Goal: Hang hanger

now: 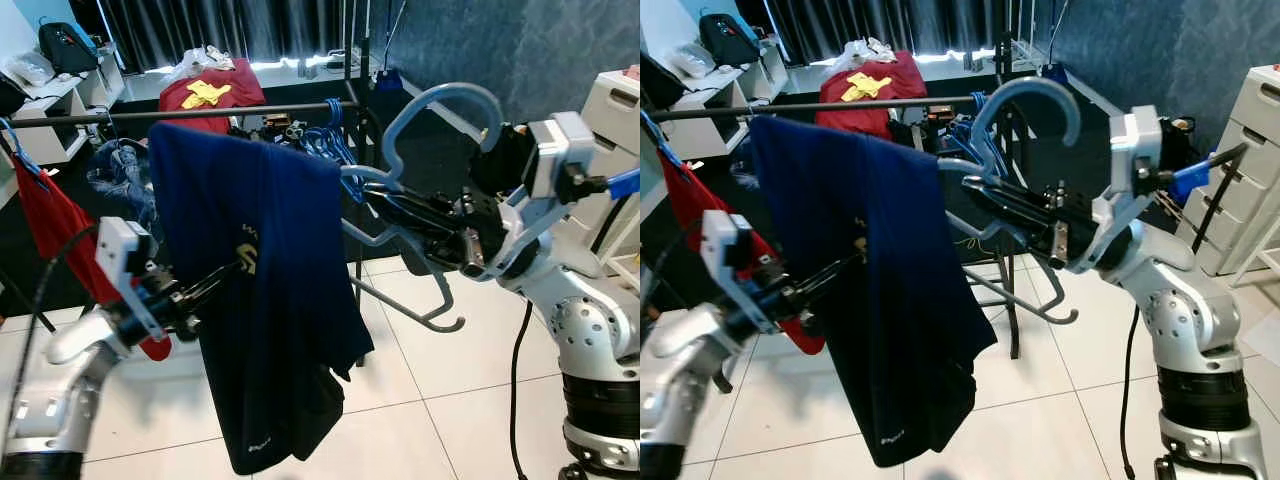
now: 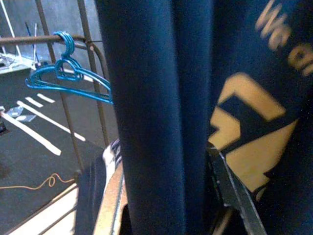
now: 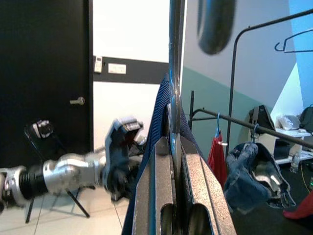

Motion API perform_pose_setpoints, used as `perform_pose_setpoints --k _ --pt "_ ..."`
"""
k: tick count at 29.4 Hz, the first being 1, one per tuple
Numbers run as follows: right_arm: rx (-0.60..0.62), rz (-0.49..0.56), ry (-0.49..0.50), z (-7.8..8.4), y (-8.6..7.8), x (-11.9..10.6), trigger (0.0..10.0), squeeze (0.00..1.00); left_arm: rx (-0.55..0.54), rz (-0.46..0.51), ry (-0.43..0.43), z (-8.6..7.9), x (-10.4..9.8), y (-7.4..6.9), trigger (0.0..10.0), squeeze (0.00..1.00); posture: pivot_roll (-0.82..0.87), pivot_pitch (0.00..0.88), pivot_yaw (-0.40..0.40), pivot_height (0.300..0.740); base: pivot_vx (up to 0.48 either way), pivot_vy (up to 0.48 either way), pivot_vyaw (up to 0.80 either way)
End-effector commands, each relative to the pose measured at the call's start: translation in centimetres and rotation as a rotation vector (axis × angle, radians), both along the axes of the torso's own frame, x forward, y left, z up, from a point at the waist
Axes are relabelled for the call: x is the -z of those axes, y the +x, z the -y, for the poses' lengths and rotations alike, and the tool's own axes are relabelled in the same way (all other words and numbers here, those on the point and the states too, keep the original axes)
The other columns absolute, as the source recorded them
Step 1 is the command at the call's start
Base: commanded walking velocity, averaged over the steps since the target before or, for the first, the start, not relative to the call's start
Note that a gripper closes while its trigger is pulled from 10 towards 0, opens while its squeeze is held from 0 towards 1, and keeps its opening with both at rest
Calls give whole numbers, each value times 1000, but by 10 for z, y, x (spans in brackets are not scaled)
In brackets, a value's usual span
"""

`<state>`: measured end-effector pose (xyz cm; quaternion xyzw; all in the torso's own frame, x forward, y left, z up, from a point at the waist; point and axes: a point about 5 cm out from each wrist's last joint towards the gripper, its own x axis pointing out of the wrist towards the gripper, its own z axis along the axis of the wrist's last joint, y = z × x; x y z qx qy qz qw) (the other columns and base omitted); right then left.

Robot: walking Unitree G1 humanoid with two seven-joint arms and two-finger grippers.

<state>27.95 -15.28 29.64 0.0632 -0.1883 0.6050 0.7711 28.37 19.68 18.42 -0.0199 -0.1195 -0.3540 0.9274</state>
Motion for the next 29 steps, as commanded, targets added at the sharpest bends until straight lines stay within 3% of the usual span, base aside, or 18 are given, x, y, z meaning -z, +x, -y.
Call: perform_pose_setpoints --k 1,4,10,16,18,19,20,21,23,25,26,27,28,29 --pt "-28 63 28 -3 -6 -14 0 0 -16 -14 23 -1 5 0 0 0 -73 13 39 740 0 0 0" --pt "12 63 23 1 -3 -14 0 0 -54 -21 92 -14 7 -2 0 0 -69 12 38 740 0 0 0" --pt "54 60 24 5 1 -15 0 0 -114 -17 145 -31 5 -4 0 0 -63 14 41 740 0 0 0" --pt "93 34 -1 7 6 -8 0 0 -292 38 168 -60 -8 -4 0 0 -58 15 35 740 0 0 0" --pt "160 -10 -116 10 13 8 0 0 -463 76 150 -80 -17 -1 0 0 -59 16 33 740 0 0 0" --pt "160 -10 -116 10 13 8 0 0 -463 76 150 -80 -17 -1 0 0 -59 16 33 740 0 0 0" --pt "208 -55 -209 13 18 23 0 0 -561 99 120 -93 -23 -1 0 0 -61 16 33 740 0 0 0" --pt "208 -55 -209 13 18 23 0 0 -561 99 120 -93 -23 -1 0 0 -61 16 33 740 0 0 0" --pt "290 -146 -436 22 24 59 0 0 -730 142 21 -119 -35 -6 0 0 -63 16 32 740 0 0 0" --pt "290 -146 -436 22 24 59 0 0 -730 142 21 -119 -35 -6 0 0 -63 16 32 740 0 0 0" --pt "309 -196 -563 27 23 81 0 0 -802 161 -38 -131 -40 -10 0 0 -62 18 32 740 0 0 0" --pt "309 -196 -563 27 23 81 0 0 -802 161 -38 -131 -40 -10 0 0 -62 18 32 740 0 0 0" --pt "321 -247 -669 33 21 101 0 0 -866 176 -104 -143 -43 -15 0 0 -56 19 31 740 0 0 0" --pt "321 -247 -669 33 21 101 0 0 -866 176 -104 -143 -43 -15 0 0 -56 19 31 740 0 0 0"
